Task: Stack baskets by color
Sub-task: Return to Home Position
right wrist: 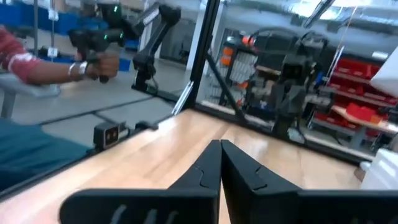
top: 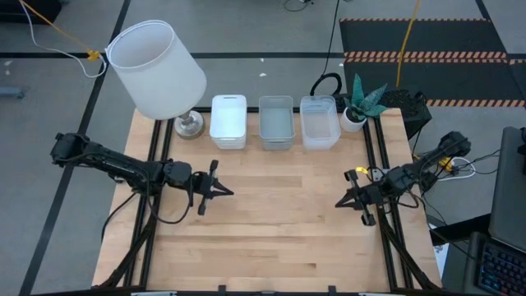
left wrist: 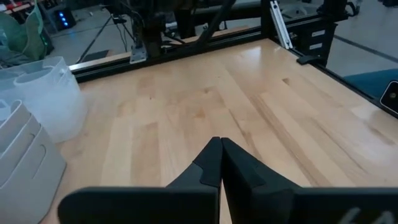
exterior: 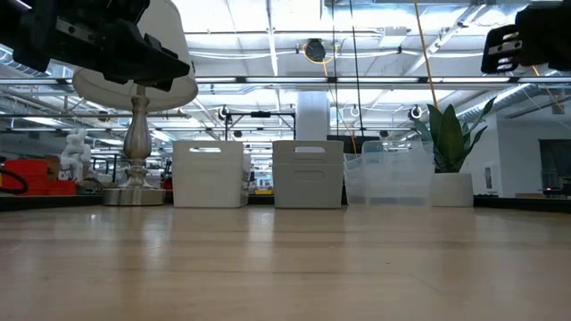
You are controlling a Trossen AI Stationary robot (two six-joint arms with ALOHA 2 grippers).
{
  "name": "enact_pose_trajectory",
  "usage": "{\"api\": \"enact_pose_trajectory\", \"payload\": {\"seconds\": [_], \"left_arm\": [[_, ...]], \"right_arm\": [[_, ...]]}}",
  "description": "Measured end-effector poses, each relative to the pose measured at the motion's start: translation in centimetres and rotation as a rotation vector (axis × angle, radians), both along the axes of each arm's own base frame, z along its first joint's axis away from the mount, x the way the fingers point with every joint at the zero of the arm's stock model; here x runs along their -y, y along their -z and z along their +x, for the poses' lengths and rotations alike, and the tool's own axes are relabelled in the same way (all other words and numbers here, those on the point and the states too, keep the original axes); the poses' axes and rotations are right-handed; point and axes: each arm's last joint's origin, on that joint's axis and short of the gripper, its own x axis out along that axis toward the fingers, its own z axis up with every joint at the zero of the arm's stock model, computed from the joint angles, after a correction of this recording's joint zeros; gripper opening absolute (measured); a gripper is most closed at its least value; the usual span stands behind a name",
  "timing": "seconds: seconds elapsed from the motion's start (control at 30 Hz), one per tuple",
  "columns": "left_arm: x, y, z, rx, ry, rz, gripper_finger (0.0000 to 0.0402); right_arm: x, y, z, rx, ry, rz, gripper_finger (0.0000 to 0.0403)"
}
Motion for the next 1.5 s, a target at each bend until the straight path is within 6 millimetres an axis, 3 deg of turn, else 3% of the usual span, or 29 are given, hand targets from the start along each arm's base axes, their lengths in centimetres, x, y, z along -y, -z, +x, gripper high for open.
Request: {"api": "enact_pose_trajectory", "payload": {"seconds": [0.63,0.97,1.2,1.5], "left_arm": [[-0.1,-0.3,-0.4,-0.002,-0.003,0.01,0.0007],[-0.3,-1.4,-2.0,0.005,-0.017,-0.024,0.0007],[-0.4,-1.4,-2.0,0.008,-0.021,-0.023,0.0007],[-0.4,-1.4,-2.0,0.007,-0.031,-0.029,0.0007]], "right_arm": [[1.2,-0.1,-1.5,0.043,0.082,0.017,0.0],[1.5,0.1,-1.3,0.026,0.127,-0.009,0.0],[2.0,0.1,-1.0,0.043,0.112,-0.039,0.0],[3.1,0.2,-0.7,0.03,0.226,-0.056,0.0]]}}
